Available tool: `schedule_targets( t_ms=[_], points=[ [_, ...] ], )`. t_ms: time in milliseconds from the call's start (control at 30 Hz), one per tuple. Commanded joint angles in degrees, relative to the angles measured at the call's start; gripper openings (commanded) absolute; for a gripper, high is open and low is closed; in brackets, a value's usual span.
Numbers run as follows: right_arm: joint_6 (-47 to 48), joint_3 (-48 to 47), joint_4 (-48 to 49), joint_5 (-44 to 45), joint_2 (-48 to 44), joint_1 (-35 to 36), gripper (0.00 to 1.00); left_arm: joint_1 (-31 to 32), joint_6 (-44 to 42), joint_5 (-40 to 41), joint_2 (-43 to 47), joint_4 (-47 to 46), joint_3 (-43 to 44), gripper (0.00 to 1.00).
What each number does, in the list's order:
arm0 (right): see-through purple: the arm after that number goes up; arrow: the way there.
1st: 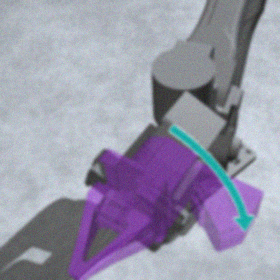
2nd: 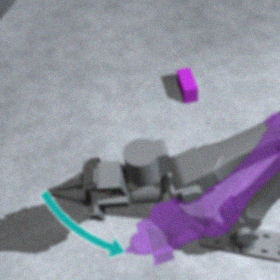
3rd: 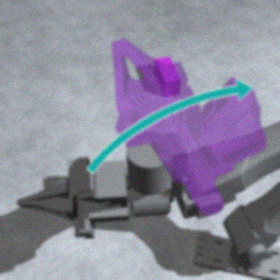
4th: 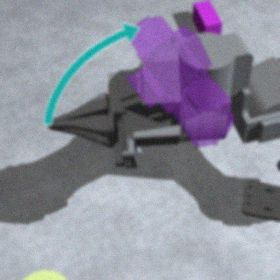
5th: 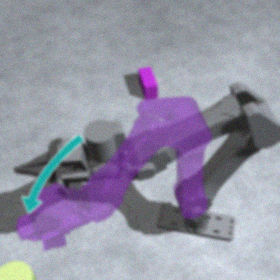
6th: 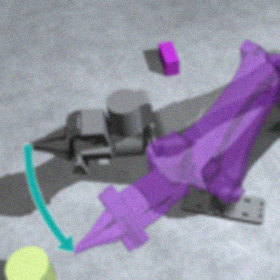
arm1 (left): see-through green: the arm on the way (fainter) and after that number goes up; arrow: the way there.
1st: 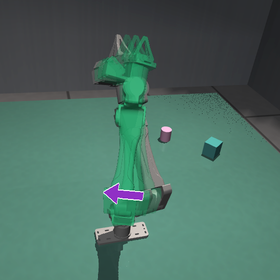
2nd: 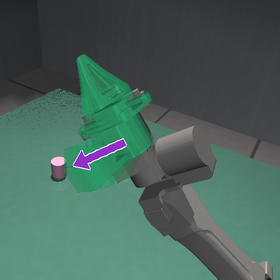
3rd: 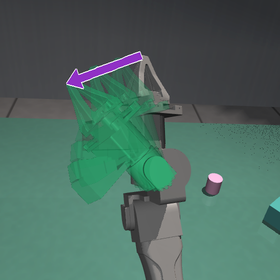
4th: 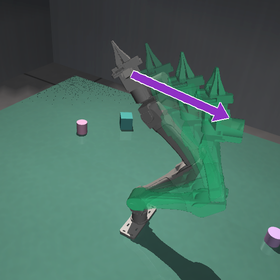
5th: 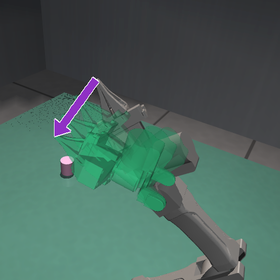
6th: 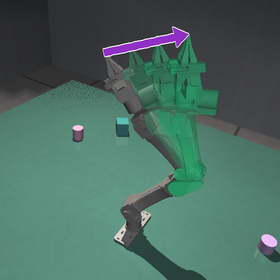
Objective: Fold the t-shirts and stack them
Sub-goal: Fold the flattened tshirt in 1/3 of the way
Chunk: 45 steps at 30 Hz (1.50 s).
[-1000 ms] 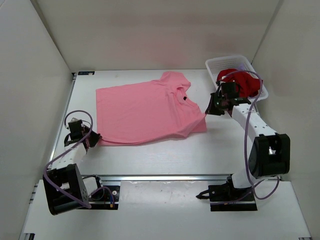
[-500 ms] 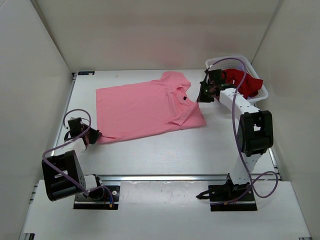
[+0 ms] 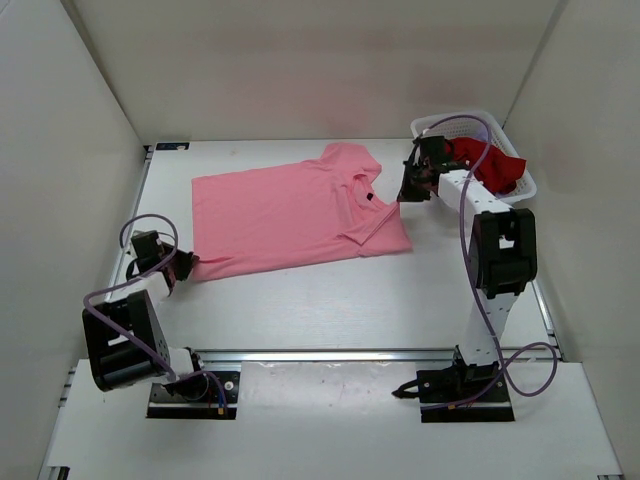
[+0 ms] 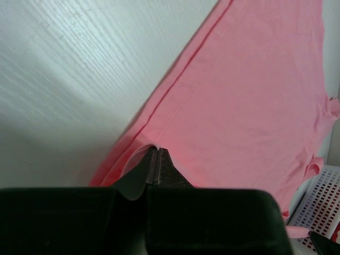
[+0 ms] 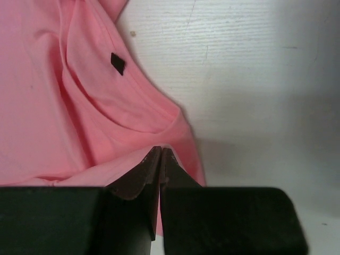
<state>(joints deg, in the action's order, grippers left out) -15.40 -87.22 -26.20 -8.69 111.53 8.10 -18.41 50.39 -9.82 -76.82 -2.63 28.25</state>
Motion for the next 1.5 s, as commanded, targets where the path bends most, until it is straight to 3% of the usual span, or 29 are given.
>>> schedule_targets(
  t_ms=[0, 533, 800, 867, 1000, 1133, 1233, 1367, 1467],
  points=[
    [0.19, -4.45, 0.89, -0.01, 0.97, -0.45, 0.0, -1.18, 0.5, 0.94, -0.97, -1.67, 2.6, 0.0],
    [0.46, -13.68, -0.69, -0.89, 10.9, -0.98, 0.0, -1.27, 1.46, -0.99, -7.2, -5.71, 5.76, 0.01],
    [-0.07, -13.15, 1.24, -1.68, 9.94, -0.63, 0.0, -0.22, 0.59, -0.38, -6.59, -7.92, 9.62, 0.13],
    [-0.16, -13.41, 1.5, -1.5, 9.59, -1.15, 0.0, -0.13, -0.12, -0.11, -7.12, -5.11, 11.37, 0.22],
    [-0.25, -12.8, 1.85, -2.56, 8.36, -1.5, 0.15, -2.76, 1.98, -3.53, -10.28, -4.3, 10.87, 0.39],
    [0.11, -12.54, 1.15, -2.04, 5.73, -1.42, 0.28, -4.17, 3.4, -3.37, -5.21, -5.11, 6.65, 0.42],
    [-2.25, -7.82, 2.01, -2.03, 1.17, -1.77, 0.3, -0.93, 1.82, -1.43, 1.55, -2.03, 4.37, 0.33],
    [-7.53, 14.64, 15.52, -3.35, -12.25, -1.95, 0.28, 0.93, 2.0, 0.42, 10.88, -0.54, -3.62, 0.32],
    [-10.17, 27.41, 21.78, -4.14, -19.13, -3.0, 0.12, 1.36, -0.98, 1.99, 12.13, 2.27, -4.61, 0.33]
  ],
)
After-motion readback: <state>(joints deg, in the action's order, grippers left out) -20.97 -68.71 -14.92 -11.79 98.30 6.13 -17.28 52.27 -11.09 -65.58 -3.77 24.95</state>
